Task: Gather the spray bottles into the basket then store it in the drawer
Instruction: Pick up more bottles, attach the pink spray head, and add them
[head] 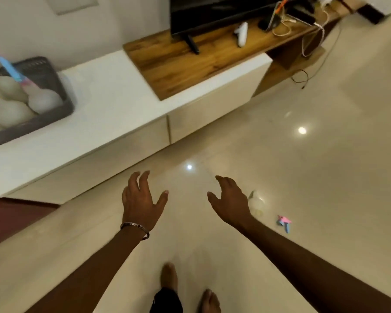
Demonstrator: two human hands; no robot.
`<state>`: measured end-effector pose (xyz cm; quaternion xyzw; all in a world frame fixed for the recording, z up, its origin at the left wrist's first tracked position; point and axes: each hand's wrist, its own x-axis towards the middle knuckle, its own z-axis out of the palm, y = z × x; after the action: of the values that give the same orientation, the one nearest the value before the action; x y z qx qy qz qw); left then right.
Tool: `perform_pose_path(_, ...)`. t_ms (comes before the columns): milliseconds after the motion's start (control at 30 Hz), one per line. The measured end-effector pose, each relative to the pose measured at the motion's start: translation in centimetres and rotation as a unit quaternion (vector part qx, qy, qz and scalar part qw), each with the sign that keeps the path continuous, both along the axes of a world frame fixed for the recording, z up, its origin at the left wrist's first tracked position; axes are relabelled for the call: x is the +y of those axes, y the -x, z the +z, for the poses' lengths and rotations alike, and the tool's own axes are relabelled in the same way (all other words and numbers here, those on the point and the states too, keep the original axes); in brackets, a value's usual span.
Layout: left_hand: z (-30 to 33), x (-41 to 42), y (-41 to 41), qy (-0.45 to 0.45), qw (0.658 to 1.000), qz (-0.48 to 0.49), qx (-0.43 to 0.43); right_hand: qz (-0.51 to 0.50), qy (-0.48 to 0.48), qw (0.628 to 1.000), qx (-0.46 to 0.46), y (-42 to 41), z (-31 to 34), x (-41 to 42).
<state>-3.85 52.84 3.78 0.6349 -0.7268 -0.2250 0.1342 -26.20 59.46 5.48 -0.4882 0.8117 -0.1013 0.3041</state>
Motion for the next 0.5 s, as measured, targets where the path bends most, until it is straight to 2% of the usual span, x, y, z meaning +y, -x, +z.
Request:
perform_pose_path(133,-2.3,1.4,4.4,-0.008,0.998,-0.056,0.003,-0.070,-0.014,0.997,0.011,4.1,-1.6,4.9)
perform_pose_path(333,-7.1,3.7,10.6,-0.061,0.986,-0.158,-0.004,-0.168,-0.088,0.982,0.021,8.2,-5.6,12.6)
perform_pose_path(500,-9.0,4.7,15.5,-0.083,0.974,-0.212,-0.008,-0.225,-0.105,0.968,0.022,11.4,-7.3,15.1)
